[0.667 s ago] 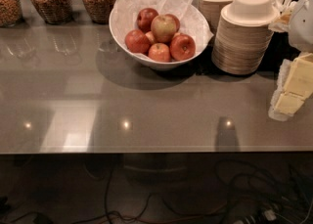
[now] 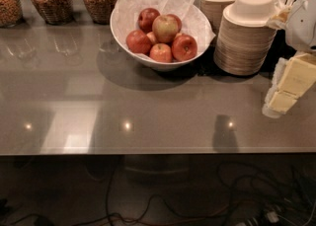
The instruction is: Pick apple from white bowl
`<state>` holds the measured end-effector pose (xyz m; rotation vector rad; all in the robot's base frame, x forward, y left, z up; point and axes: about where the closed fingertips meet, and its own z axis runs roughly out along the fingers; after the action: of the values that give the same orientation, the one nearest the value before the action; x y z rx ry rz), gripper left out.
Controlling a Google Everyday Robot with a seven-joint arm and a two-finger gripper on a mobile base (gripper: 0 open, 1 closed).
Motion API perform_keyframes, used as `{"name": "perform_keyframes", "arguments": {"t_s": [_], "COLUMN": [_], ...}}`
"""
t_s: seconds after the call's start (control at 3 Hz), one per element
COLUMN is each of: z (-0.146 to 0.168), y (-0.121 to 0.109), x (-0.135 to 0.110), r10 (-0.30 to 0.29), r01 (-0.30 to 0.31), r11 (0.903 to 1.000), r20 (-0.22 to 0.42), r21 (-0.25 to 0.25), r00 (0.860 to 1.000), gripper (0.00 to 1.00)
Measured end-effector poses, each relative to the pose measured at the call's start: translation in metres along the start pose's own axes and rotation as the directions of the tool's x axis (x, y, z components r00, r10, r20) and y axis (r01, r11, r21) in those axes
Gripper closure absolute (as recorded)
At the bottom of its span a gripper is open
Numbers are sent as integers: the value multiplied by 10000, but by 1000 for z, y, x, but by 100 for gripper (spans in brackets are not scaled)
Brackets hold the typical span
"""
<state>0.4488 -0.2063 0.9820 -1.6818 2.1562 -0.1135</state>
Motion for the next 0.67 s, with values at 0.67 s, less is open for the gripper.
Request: {"name": "perform_keyframes", "arguments": {"t_s": [0.67], "z": [36], "y": [-45], "x": [-57], "r10": [-43], "r01": [-179], "r11": [9942], "r20": [2061], "r21": [1057], "r00": [9785], "gripper": [0]}}
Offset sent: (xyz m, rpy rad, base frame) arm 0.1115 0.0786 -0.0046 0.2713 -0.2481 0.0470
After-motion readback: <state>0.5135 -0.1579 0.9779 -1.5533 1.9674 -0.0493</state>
